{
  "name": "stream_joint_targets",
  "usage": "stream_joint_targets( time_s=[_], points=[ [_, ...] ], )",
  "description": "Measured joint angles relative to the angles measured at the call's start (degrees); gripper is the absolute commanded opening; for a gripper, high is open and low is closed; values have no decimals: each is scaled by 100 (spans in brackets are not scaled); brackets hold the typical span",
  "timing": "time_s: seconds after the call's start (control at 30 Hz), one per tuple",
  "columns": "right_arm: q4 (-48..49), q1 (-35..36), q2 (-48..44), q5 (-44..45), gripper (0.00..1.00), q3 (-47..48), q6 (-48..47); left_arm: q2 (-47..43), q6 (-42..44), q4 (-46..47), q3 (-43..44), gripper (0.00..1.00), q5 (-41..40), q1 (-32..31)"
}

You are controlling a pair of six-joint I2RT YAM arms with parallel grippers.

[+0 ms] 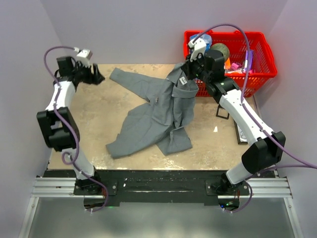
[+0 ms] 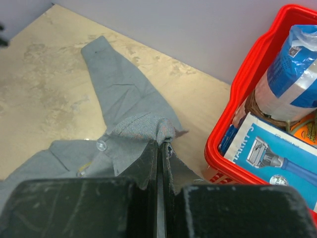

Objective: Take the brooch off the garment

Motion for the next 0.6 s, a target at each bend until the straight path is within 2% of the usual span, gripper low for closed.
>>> stream_joint_targets(
  time_s=[0.17,0.3,0.4,0.6],
  points=[
    [9,0,59,-90,0,2,72,-1283,1390,-2033,-1716,69,935,428],
    [15,0,199,-267,0,28,197,-1471,2341,-3174,-2903,69,1084,332],
    [-13,0,367,-326,0,46,302,-1432,2636,-3617,-3418,67,957,295],
    [-87,0,595,-446,0,164,420,-1128,3025,-3884,-3613,63,739,299]
  ],
)
